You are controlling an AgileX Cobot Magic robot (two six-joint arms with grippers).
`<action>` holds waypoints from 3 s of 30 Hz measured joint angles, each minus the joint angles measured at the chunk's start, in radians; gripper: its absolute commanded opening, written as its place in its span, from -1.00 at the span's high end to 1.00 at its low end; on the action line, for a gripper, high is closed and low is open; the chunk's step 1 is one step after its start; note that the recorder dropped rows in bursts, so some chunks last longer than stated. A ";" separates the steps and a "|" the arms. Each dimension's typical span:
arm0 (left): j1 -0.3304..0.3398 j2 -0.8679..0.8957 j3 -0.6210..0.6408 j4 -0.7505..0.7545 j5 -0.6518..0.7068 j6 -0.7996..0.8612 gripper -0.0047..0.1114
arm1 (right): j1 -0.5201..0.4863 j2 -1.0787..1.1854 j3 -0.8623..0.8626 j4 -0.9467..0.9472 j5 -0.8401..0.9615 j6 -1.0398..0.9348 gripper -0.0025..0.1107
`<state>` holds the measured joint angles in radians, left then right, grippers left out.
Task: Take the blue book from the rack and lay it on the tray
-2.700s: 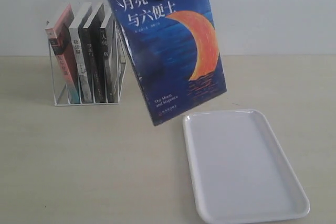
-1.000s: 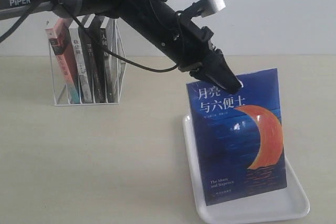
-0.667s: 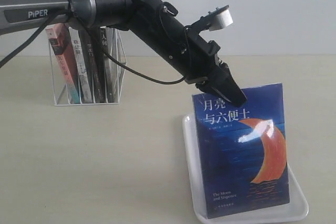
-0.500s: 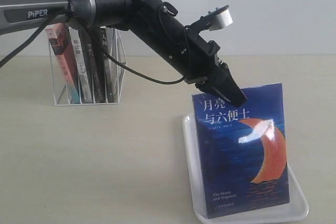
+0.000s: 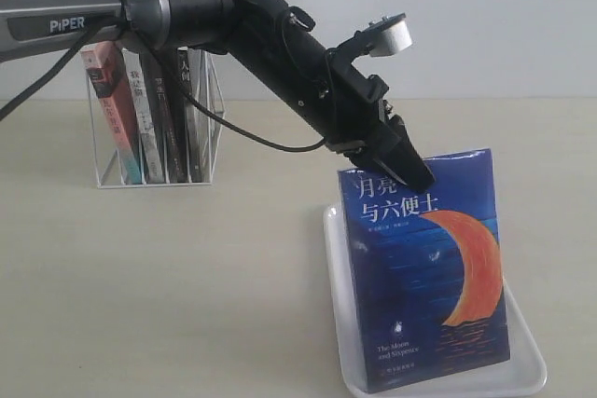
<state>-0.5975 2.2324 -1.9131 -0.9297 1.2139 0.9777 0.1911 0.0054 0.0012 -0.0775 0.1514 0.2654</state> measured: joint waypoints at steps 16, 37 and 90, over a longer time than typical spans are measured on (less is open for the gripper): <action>0.000 0.000 0.000 0.017 -0.071 0.008 0.20 | 0.000 0.000 0.000 0.000 0.000 0.000 0.96; 0.000 -0.031 0.000 0.093 -0.156 0.020 0.20 | 0.000 0.000 0.000 0.000 0.000 0.000 0.96; 0.005 -0.602 0.930 -0.570 -0.331 0.359 0.84 | 0.000 0.000 0.000 0.004 0.000 0.000 0.96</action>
<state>-0.5928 1.6307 -0.9833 -1.4994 0.8828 1.3364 0.1911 0.0054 0.0012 -0.0739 0.1514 0.2654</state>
